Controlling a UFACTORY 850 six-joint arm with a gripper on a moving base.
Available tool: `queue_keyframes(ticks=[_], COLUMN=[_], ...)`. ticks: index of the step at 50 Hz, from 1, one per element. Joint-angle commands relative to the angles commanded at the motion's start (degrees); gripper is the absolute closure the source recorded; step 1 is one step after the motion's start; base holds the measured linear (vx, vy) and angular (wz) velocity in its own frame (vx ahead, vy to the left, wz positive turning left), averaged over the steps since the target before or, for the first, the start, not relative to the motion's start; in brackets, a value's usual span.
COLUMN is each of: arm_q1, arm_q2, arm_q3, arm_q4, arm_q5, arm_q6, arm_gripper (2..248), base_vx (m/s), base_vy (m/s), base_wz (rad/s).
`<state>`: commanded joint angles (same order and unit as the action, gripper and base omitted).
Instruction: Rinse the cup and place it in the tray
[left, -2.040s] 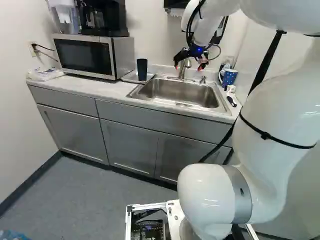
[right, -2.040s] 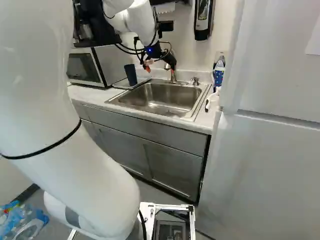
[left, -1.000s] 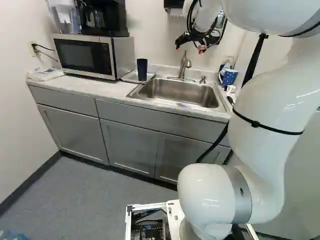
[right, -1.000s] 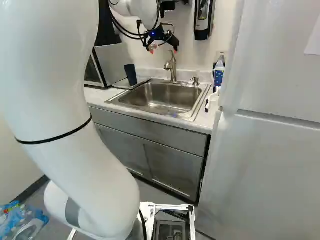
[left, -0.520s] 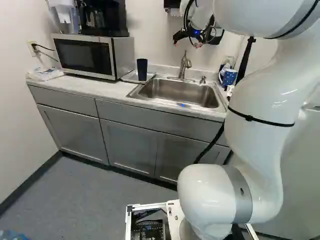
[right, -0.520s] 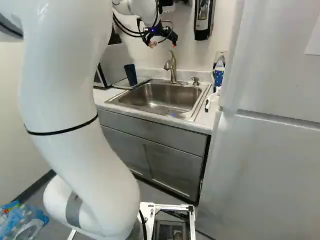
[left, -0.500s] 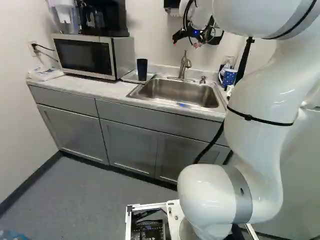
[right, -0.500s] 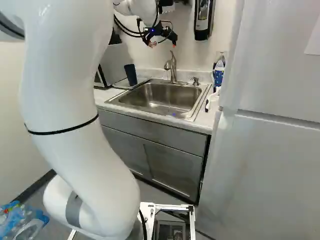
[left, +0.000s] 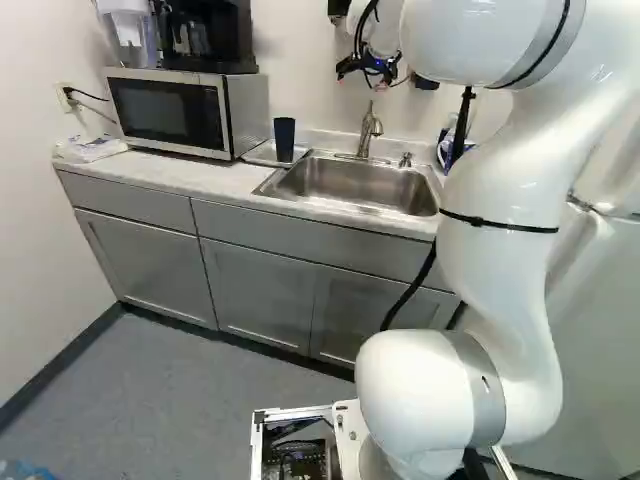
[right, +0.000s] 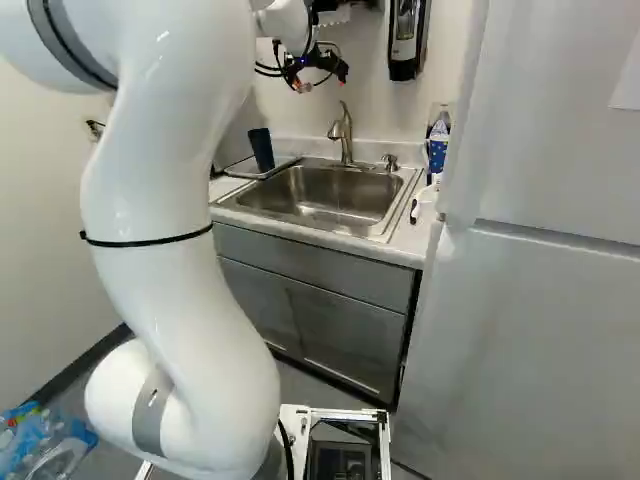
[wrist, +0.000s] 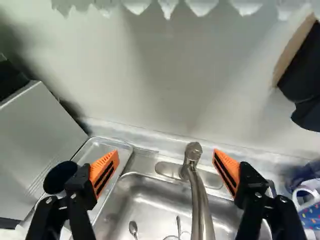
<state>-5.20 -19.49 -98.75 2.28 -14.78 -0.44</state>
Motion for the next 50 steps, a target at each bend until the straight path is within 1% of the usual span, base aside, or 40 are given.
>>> queue_keyframes(ticks=[6,21,35,50], arm_q1=[0.5,0.6,0.7,0.7], arm_q2=[-1.3,-1.5,-3.8,-4.3], arm_q3=[-1.5,-1.8,-3.9,-2.8], arm_q4=[0.0,0.0,0.0,0.0], arm_q5=[0.6,1.0,2.2,4.8], arm_q6=[0.0,0.0,0.0,0.0], arm_gripper=[3,3,3,3], base_vx=[0.0,0.0,0.0,0.0], base_vy=[0.0,0.0,0.0,0.0], base_wz=[0.0,0.0,0.0,0.0])
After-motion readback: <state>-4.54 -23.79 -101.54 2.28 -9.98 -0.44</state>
